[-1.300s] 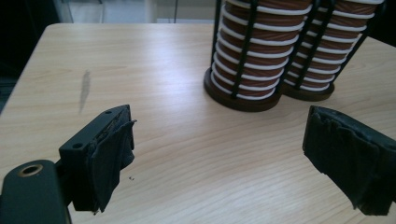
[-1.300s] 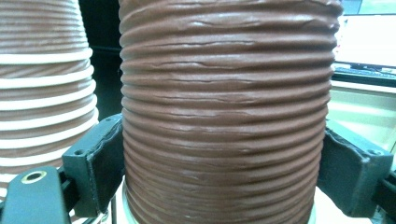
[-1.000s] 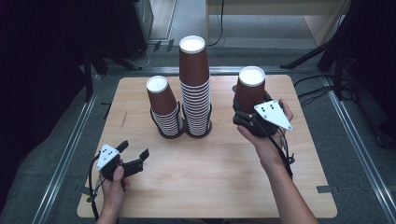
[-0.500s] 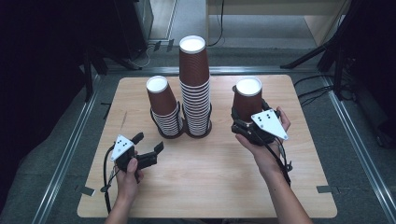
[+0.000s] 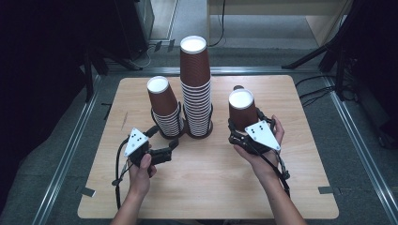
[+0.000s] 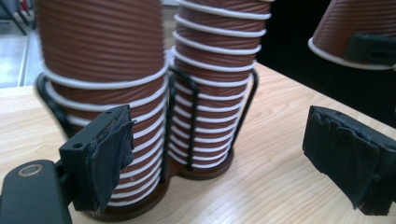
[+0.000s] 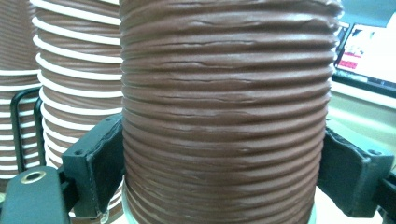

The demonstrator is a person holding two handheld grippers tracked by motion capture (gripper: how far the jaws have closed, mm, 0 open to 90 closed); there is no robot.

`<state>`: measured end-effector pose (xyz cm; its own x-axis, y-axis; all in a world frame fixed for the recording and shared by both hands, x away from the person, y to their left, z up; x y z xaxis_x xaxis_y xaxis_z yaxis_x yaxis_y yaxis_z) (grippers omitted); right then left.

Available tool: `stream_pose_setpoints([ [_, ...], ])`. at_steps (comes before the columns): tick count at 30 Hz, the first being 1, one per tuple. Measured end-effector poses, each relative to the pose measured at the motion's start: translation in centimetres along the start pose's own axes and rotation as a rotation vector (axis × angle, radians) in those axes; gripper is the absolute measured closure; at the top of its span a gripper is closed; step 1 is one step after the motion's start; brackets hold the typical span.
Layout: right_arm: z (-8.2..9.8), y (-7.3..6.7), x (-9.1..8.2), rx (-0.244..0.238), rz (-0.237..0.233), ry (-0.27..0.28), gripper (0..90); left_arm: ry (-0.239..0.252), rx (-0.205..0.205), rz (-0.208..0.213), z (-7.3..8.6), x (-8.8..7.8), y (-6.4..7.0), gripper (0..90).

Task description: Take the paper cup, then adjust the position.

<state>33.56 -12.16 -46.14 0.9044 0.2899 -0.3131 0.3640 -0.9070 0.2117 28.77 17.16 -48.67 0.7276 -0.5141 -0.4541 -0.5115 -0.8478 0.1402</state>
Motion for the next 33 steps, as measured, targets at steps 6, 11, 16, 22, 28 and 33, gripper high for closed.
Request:
stream_pose_setpoints([
  [6, 0.9, -0.8, -0.2, -0.059, 0.01, 0.011, 11.9, -0.007, 0.037, 0.025, -0.4, 0.0, 1.3, 9.1],
  [11, 1.6, -1.3, -0.4, -0.145, 0.036, -0.013, 11.6, -0.004, 0.046, 0.039, -0.6, 0.0, 1.9, 9.1],
  [16, 2.1, -1.8, -0.5, -0.188, 0.054, -0.031, 11.6, -0.001, 0.052, 0.061, -0.7, 0.0, 2.5, 9.1],
  [22, 2.6, -2.7, 0.0, -0.227, 0.064, -0.04, 11.6, -0.007, 0.055, 0.077, -0.6, -0.1, 2.7, 9.1],
  [28, 2.8, -3.7, 0.2, -0.288, 0.082, -0.035, 11.6, -0.009, 0.071, 0.102, -0.7, -0.2, 3.4, 9.1],
  [33, 3.1, -4.5, 0.2, -0.339, 0.084, -0.033, 11.6, -0.021, 0.089, 0.127, -0.6, 0.1, 4.3, 9.1],
])
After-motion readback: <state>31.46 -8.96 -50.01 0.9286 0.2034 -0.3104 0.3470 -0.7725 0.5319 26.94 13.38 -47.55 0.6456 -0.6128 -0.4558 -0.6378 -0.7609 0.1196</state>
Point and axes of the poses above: each handheld gripper's, and its own axes: x roughly forward along the jaws, z roughly out of its underside, y roughly to its right, the point moved 4 cm from there along x, roughly forward along the jaws, and after that the axes turned 14 degrees about -y, right-handed, at the moved point
